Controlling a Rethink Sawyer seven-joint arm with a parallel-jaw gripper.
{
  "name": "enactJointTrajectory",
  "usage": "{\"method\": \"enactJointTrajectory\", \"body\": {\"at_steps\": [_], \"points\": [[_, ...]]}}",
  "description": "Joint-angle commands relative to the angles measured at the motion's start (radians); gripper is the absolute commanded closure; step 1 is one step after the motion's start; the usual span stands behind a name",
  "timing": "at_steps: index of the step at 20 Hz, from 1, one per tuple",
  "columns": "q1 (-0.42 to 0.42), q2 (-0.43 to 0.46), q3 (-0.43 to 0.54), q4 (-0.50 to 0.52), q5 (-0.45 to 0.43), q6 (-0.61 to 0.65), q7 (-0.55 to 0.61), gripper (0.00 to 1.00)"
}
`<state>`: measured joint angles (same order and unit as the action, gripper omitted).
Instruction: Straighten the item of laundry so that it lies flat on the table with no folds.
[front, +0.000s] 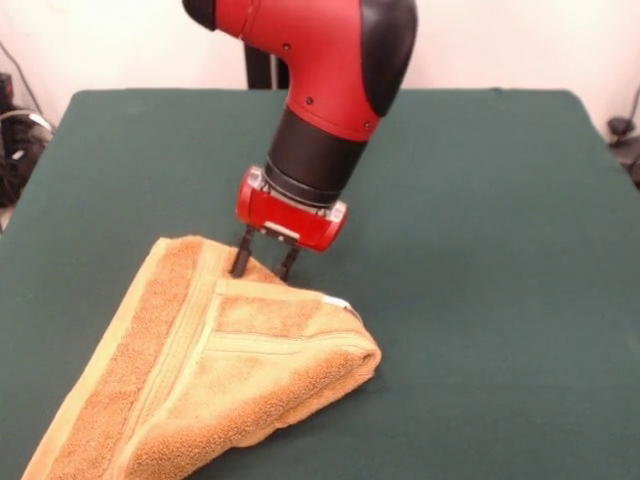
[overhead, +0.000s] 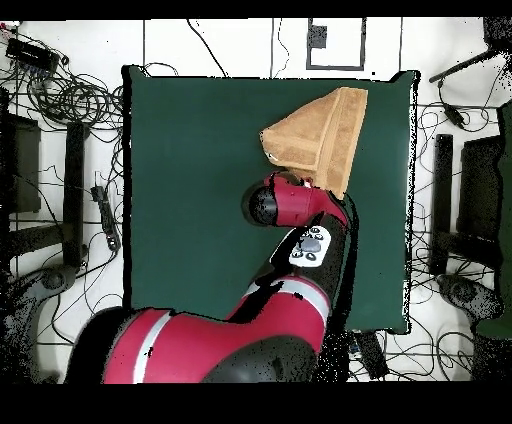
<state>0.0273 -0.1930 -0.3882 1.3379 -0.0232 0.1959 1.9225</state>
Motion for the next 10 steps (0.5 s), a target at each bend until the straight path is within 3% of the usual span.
{"method": "enactJointTrajectory", "body": {"at_steps": [1,10], "points": [[-0.133,0.043,0.225,-0.011,-0.088,0.093,-0.084,1.00],[-0.223,-0.020,0.368,0.089,-0.136,0.165,-0.092,1.00]]}}
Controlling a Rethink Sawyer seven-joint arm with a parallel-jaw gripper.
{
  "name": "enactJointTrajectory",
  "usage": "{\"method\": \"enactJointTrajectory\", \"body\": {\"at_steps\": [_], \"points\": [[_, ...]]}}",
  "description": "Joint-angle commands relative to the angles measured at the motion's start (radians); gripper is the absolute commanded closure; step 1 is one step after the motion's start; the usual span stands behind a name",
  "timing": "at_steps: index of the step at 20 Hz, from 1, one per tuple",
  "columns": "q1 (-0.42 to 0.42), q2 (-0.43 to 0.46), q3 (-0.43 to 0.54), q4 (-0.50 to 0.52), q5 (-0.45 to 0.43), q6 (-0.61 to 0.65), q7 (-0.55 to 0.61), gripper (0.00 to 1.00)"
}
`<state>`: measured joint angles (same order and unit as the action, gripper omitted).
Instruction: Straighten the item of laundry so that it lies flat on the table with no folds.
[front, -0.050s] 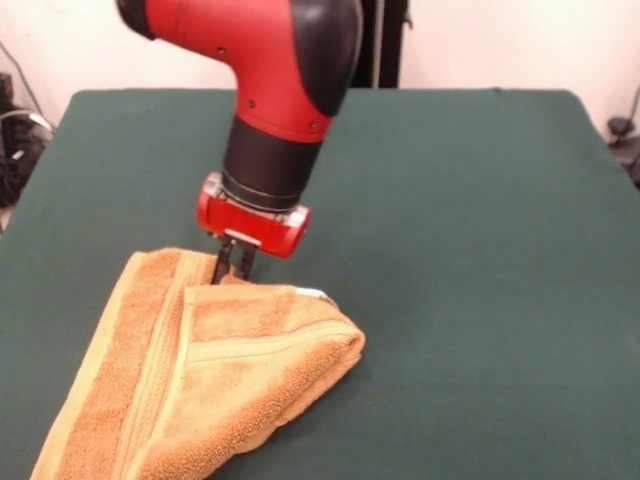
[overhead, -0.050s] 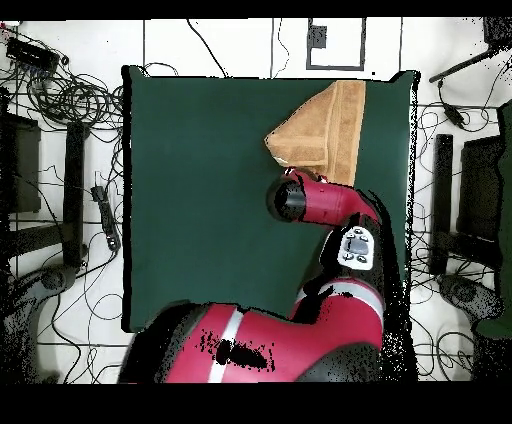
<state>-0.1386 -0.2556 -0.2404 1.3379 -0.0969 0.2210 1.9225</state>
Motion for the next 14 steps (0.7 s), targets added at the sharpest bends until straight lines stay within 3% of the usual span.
{"method": "enactJointTrajectory", "body": {"at_steps": [1,8,14], "points": [[-0.060,0.035,0.227,0.101,-0.065,0.149,-0.088,1.00],[-0.065,-0.001,0.240,0.189,-0.042,0.269,-0.019,1.00],[-0.030,-0.014,0.202,0.222,-0.042,0.275,0.031,1.00]]}}
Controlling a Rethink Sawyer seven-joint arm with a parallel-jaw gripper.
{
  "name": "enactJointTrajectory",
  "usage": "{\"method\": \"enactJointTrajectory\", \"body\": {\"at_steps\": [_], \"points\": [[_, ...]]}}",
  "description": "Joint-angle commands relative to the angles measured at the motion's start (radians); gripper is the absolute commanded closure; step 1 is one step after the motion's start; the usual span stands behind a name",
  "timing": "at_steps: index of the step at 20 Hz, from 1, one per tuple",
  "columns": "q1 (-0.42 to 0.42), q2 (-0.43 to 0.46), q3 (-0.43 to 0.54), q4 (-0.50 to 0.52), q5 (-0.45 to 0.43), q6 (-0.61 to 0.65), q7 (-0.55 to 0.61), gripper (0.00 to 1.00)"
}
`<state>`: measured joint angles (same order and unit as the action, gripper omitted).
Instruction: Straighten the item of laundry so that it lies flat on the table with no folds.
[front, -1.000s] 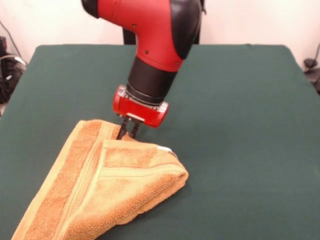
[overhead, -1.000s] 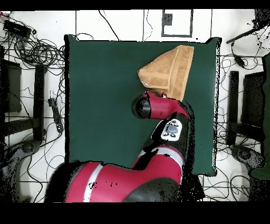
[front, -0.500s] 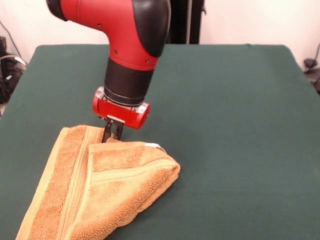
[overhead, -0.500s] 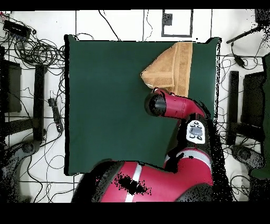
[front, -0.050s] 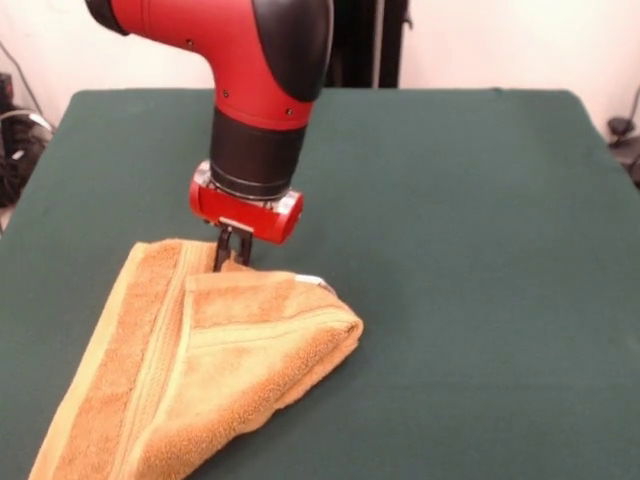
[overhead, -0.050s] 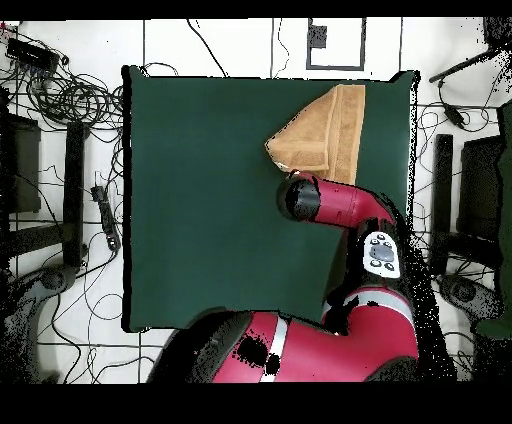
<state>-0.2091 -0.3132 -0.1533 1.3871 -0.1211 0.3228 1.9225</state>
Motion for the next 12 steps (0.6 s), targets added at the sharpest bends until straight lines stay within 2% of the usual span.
{"method": "enactJointTrajectory", "body": {"at_steps": [1,3,5,12], "points": [[0.045,0.043,0.110,0.175,-0.023,0.169,0.031,1.00],[0.056,0.037,0.099,0.189,-0.058,0.075,0.034,1.00],[0.042,0.031,0.116,0.207,-0.071,0.036,0.024,1.00],[0.026,0.014,0.131,0.264,-0.077,0.021,0.038,1.00]]}}
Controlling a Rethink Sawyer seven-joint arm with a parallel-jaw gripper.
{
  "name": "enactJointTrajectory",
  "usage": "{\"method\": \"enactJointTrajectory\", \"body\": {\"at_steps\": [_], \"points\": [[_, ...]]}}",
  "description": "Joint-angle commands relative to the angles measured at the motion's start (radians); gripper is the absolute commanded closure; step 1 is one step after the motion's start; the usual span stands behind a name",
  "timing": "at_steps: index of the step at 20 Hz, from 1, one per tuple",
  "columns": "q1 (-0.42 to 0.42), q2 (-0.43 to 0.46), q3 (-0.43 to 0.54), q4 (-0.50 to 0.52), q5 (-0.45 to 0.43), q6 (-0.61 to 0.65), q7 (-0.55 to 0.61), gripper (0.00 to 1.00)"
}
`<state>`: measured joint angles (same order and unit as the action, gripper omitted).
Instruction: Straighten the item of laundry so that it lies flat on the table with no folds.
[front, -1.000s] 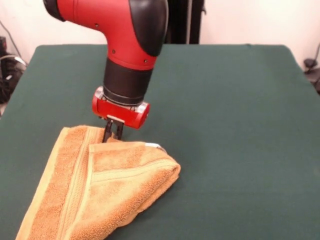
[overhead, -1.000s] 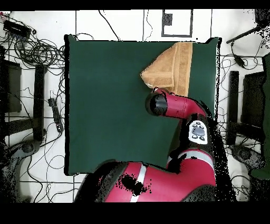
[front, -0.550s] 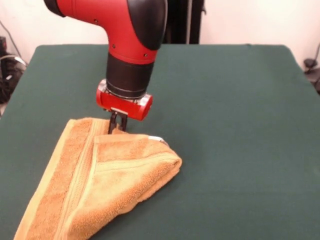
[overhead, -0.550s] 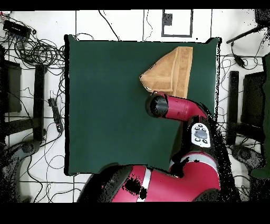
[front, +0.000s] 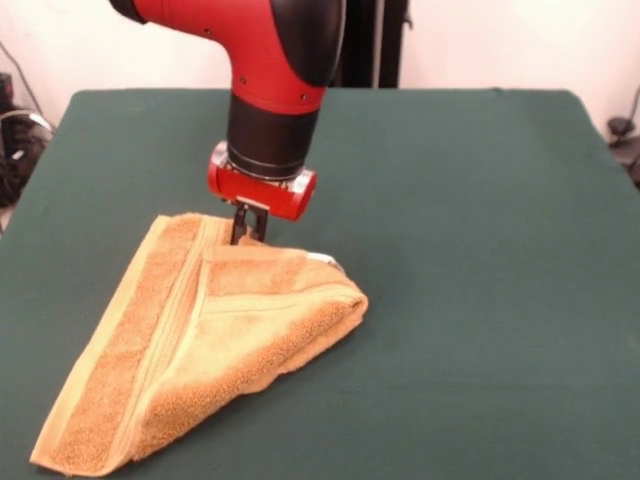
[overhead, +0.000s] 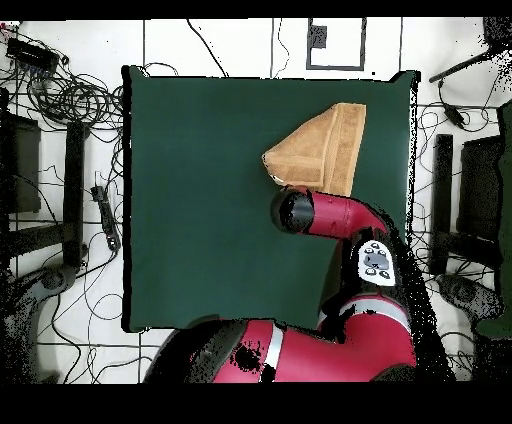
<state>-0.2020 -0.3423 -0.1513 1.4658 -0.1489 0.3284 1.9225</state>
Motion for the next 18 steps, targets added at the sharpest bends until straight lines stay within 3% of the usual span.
{"method": "enactJointTrajectory", "body": {"at_steps": [1,7,13,18], "points": [[0.017,0.040,0.132,0.193,-0.048,0.020,0.039,1.00],[0.002,0.019,0.144,0.229,-0.064,0.020,0.036,1.00],[0.068,0.019,0.068,0.198,-0.132,0.004,0.037,1.00],[0.032,0.010,0.090,0.226,-0.171,-0.020,0.032,1.00]]}}
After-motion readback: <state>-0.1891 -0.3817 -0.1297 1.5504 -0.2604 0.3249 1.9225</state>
